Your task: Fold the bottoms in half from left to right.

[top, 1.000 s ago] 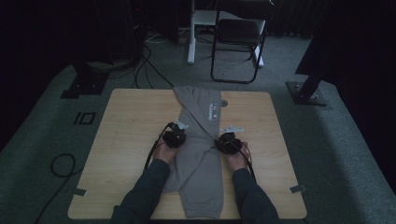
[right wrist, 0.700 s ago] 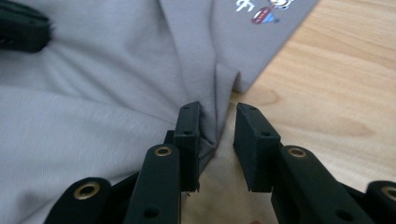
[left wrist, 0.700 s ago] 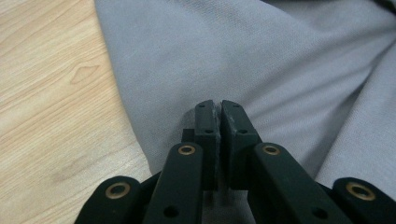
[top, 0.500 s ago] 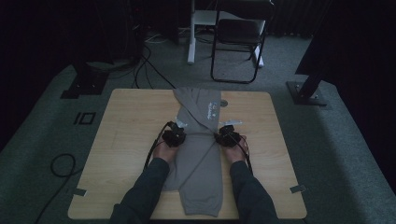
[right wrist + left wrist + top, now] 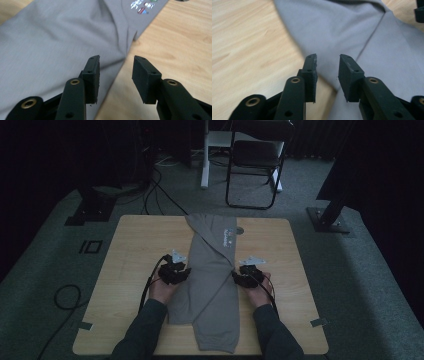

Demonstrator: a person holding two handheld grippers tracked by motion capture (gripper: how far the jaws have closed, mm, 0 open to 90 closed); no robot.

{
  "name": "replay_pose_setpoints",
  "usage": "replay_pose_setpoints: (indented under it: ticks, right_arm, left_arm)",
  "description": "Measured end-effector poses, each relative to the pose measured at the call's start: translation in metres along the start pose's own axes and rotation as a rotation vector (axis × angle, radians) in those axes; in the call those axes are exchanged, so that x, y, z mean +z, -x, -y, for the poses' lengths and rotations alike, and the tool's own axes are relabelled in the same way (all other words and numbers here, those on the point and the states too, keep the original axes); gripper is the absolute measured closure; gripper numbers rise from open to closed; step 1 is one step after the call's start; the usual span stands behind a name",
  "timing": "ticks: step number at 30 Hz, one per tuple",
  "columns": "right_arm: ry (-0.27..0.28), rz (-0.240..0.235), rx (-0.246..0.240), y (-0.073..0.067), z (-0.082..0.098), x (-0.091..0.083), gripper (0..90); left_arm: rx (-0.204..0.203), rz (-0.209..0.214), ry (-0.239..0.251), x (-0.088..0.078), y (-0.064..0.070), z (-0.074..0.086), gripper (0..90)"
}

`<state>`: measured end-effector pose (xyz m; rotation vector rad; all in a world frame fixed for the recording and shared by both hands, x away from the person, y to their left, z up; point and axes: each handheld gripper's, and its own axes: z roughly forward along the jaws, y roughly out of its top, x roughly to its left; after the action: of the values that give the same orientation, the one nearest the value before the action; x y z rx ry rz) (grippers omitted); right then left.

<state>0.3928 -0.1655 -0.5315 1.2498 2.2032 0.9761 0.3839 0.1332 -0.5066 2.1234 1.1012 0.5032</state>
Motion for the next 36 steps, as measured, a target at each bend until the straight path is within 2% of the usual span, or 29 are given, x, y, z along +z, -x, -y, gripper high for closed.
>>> replay_pose_setpoints:
  ticks: [7,14,21,25,27,28,31,32,36]
  right_arm:
    - [-0.009,0.004,0.001,0.004,0.021,-0.016,55.9]
    - [-0.028,0.007,0.012,0.011,0.039,-0.024,54.6]
    - [-0.012,0.009,0.031,0.015,0.044,-0.028,54.7]
    - [-0.004,0.009,0.033,0.014,0.045,-0.028,54.7]
    - [0.000,0.012,0.040,0.015,0.045,-0.029,54.7]
    - [0.003,0.013,0.043,0.016,0.046,-0.030,54.8]
    - [0.005,0.020,0.055,0.020,0.048,-0.031,54.8]
    - [0.005,0.021,0.059,0.021,0.049,-0.031,54.8]
    - [0.000,0.032,0.073,0.026,0.052,-0.031,55.1]
  left_arm:
    - [-0.034,0.001,0.006,-0.024,-0.001,0.029,60.2]
    - [-0.084,-0.004,-0.011,-0.035,0.001,0.056,55.9]
    - [-0.139,-0.057,-0.021,-0.036,-0.005,0.080,49.3]
    - [-0.146,-0.055,-0.052,-0.029,-0.006,0.084,49.3]
    - [-0.130,-0.065,-0.043,-0.027,-0.003,0.084,49.4]
    - [-0.123,-0.060,-0.041,-0.027,-0.001,0.084,51.8]
    - [-0.118,-0.021,-0.032,-0.026,0.003,0.083,74.8]
    - [-0.115,-0.013,-0.034,-0.026,0.004,0.082,79.9]
    - [-0.107,0.013,-0.029,-0.029,0.008,0.077,85.2]
